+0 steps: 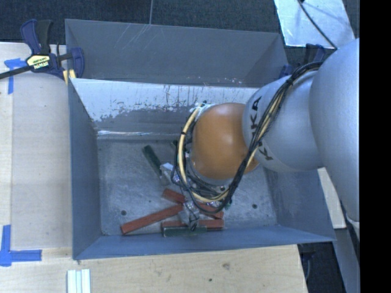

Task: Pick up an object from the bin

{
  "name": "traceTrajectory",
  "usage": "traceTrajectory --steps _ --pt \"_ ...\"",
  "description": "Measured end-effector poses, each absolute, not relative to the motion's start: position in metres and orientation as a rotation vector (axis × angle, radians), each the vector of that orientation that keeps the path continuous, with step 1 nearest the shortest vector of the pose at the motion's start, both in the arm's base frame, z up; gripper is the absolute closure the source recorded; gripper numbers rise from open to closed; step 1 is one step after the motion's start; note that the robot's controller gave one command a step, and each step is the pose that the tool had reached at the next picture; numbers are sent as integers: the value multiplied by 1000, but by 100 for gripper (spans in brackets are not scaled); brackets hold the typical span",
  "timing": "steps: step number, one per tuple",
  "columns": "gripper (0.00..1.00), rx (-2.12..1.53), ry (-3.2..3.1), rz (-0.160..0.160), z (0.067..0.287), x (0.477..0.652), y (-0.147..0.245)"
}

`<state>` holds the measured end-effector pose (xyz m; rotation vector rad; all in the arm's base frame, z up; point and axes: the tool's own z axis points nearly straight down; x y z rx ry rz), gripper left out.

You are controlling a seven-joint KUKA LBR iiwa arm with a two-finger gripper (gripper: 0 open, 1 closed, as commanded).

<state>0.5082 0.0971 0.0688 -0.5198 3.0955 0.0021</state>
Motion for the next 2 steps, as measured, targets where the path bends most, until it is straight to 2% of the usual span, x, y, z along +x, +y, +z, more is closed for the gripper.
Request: traceTrajectory --steps 1,2 --pt "100 -518 3080 5 76 512 99" --pt "100 -433 3101 2 217 499 125"
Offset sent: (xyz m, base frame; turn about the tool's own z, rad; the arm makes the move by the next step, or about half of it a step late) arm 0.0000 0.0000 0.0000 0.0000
